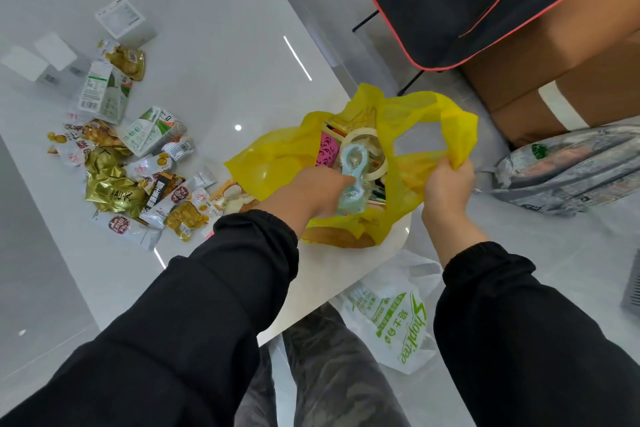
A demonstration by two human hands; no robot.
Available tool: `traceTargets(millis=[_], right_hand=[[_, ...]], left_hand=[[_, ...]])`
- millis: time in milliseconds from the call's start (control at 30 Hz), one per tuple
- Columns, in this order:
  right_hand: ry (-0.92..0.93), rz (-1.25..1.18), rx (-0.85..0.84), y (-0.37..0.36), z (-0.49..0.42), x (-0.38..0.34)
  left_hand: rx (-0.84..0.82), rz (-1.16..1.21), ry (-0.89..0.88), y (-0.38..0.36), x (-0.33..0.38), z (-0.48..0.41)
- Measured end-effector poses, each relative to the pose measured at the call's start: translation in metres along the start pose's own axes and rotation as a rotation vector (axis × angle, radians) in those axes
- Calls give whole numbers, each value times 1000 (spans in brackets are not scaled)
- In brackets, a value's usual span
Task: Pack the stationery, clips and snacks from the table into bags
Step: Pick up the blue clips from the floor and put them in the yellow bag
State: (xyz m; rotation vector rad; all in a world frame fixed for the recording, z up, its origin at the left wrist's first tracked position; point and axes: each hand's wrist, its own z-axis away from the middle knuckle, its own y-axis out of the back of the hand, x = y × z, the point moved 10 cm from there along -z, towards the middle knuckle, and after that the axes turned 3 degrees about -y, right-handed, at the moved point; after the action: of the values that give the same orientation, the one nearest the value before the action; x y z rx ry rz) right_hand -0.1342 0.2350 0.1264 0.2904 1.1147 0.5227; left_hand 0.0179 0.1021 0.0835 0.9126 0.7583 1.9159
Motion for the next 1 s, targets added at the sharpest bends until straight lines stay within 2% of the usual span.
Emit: traceTargets(millis=[100,200,300,400,500,600,733,800,1000], right_hand=[[-70,71,-118,-18,2,16],[-23,91,-109,-19,5,12],[42,111,-98,-20,8,6],[-9,184,-241,-41,16,13],[-12,176,-275,-43,25,12],[210,231,-241,-36,42,-16],[602,791,-155,-43,76,-50],[780,975,-150,-54,99,-60],[1043,1236,-421,-106,176,-40]], left_hand=[[99,-32,23,5,-4,1],[247,-37,170,11,-22,9],[181,-43,303,-3,-41,16],[192,14,308,-8,-45,20],[362,75,267,6,-39,28],[505,119,253,23,-34,45],[481,148,341,25,-33,69],[452,142,403,21,-36,85],[464,175,569,-5,-48,164]])
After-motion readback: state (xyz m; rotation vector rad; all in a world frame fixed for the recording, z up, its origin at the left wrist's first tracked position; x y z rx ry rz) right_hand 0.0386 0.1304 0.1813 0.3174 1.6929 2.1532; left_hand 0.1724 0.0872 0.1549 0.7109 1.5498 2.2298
